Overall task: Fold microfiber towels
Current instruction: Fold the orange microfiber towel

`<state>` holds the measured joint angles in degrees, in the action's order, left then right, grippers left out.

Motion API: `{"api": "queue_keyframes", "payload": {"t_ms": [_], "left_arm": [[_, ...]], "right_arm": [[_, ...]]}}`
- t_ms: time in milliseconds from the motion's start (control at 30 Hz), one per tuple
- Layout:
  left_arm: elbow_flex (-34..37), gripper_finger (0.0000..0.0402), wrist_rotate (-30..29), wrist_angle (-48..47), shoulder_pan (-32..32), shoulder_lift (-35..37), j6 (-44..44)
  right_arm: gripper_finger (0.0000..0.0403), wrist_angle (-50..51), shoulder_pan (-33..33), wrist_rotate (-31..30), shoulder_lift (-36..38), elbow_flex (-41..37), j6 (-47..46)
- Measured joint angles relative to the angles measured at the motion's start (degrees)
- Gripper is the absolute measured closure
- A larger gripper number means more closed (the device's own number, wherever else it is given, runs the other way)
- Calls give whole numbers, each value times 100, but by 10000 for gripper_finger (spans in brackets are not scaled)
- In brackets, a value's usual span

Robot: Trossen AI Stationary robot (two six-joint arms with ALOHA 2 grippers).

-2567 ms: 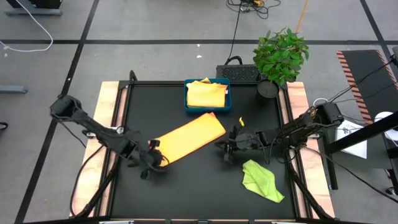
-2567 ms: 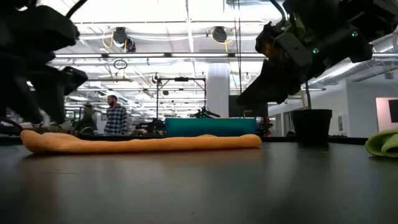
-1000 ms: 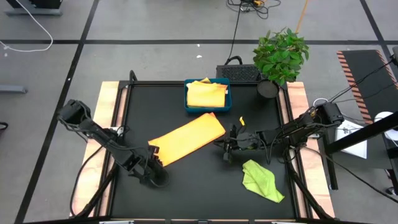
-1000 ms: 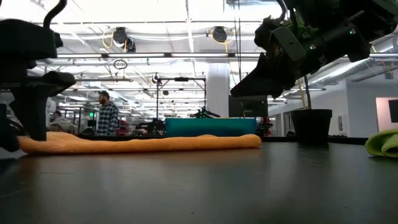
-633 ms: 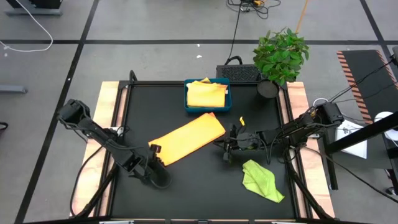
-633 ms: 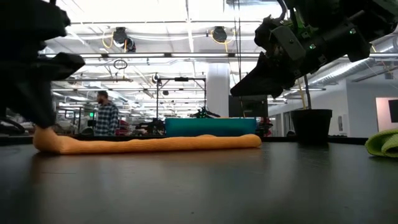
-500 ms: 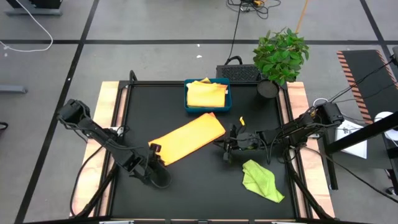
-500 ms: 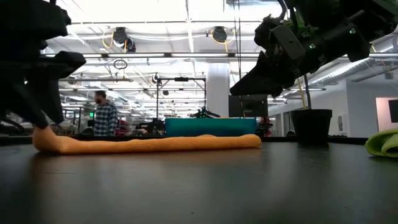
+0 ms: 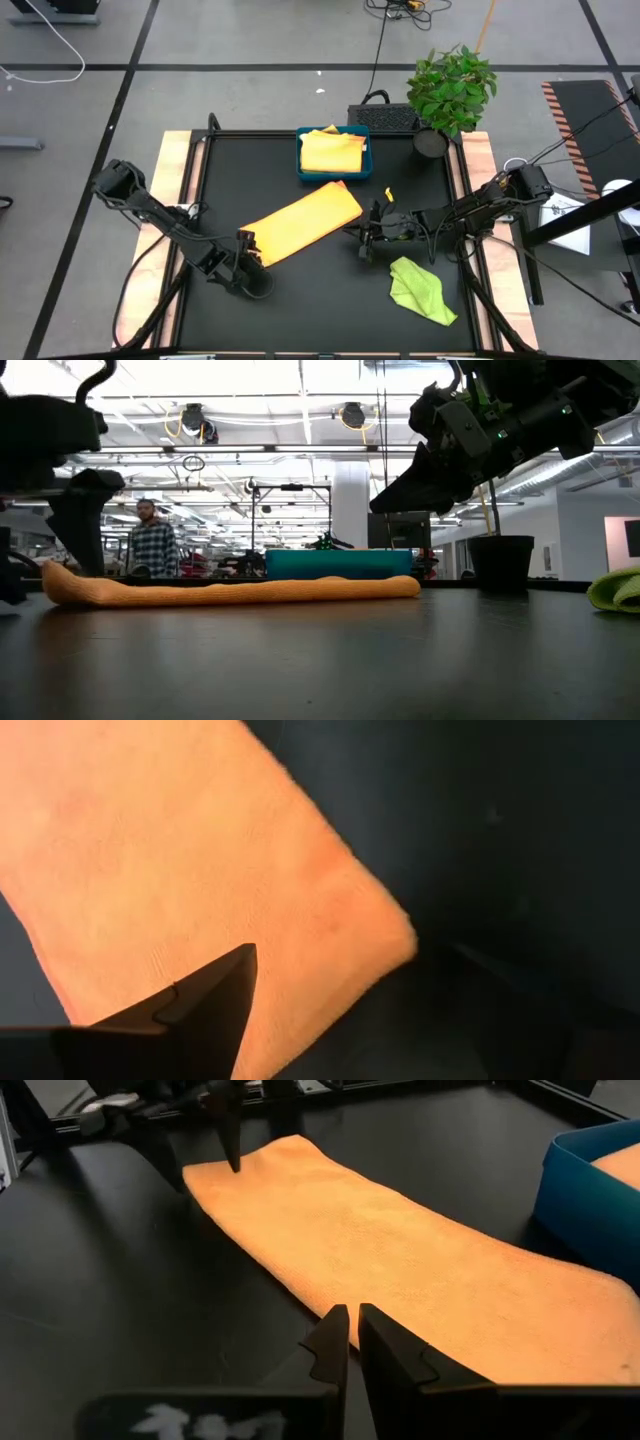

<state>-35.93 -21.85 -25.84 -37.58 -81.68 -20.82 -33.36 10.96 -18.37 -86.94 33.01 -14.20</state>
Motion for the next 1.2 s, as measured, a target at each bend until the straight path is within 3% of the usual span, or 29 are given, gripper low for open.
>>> {"api": "queue_keyframes", "payload": {"t_ms": [133,233,400,567,867,1200], "left_arm": [[183,104,-92,141,0,-3,-222],[259,149,-54,282,-7,-3,-311],[278,263,-114,410,2,-11,57],[244,384,-132,774,25,-10,583],[-295,395,-124,953,406,-10,767],[-660,391,-129,981,822,-10,872]], "right_arm": [[383,-109,0,2,0,0,57],[383,-271,0,42,0,1,143],[383,-1034,2,608,-114,4,399],[383,-1747,83,1093,-709,228,677],[350,-1734,232,1115,-2427,1728,1228],[241,-1209,267,1116,-3401,3196,1240]]}}
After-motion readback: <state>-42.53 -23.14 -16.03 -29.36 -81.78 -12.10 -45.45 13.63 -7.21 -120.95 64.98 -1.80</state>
